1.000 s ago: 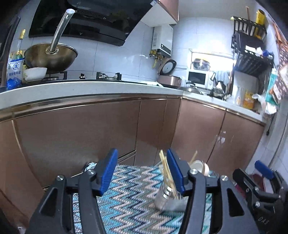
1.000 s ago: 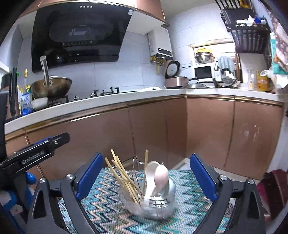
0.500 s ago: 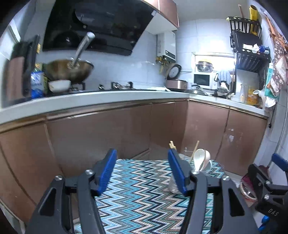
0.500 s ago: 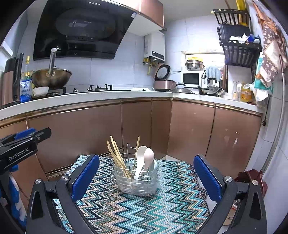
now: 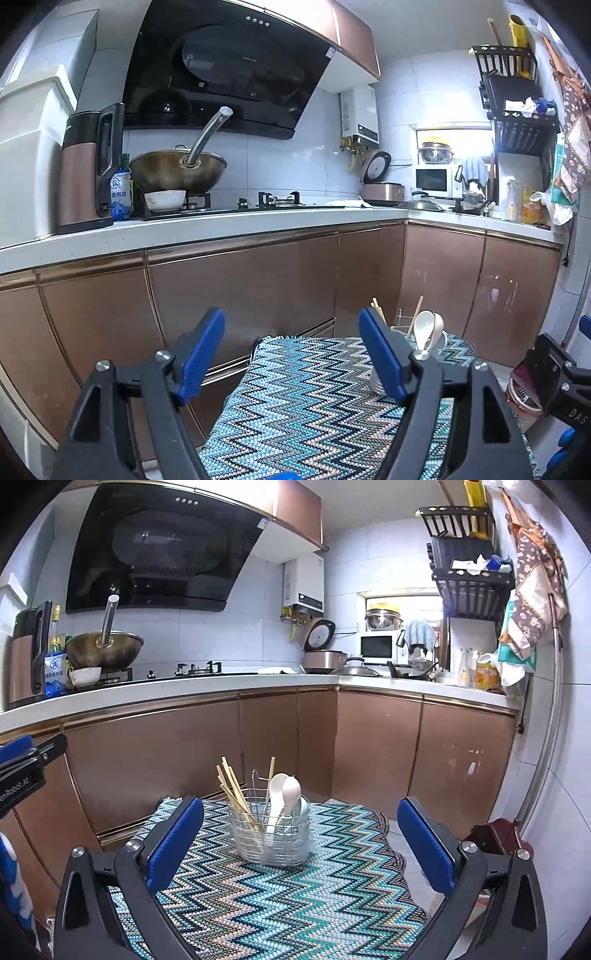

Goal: Organize utensils

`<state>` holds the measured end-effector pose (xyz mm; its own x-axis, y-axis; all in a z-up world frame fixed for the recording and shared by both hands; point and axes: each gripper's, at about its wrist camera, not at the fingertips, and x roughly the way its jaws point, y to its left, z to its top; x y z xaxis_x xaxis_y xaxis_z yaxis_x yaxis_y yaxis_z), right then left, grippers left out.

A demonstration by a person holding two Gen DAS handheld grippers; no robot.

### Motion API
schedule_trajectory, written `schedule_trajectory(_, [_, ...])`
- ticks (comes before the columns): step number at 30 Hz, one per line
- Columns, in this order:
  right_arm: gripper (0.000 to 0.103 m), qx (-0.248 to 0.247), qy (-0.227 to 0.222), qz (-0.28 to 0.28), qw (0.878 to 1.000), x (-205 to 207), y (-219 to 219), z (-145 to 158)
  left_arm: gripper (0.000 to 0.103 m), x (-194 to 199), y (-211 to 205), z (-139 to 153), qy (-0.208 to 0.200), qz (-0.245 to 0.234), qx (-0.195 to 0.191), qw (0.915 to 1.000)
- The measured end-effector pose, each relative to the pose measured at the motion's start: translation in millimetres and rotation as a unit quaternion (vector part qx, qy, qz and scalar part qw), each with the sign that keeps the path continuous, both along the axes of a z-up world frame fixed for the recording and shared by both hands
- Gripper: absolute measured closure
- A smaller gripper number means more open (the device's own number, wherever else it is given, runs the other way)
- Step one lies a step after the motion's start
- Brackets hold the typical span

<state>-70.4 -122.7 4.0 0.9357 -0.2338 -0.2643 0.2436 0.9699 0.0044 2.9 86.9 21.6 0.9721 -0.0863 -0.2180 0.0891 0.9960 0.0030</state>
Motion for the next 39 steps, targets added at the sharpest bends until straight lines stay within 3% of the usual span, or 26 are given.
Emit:
schedule_trajectory(9, [0.000, -0.001, -0.007, -0.023, 1.000, -15, -10, -1, 0.029, -12, 1, -2, -0.012, 0.004, 0.002, 0.9999])
schedule_trajectory(21, [0.000, 0.000, -0.016, -0.056, 0.998, -20, -30, -3, 0.029, -5, -11, -10, 0.002, 0.003, 0.015, 0.9999])
schedule_trajectory(39, [0.000, 0.001, 0.014, -0.051, 0.999, -2, -33, -21, 0.029, 2, -16, -21, 0.002, 0.003, 0.024, 0.9997])
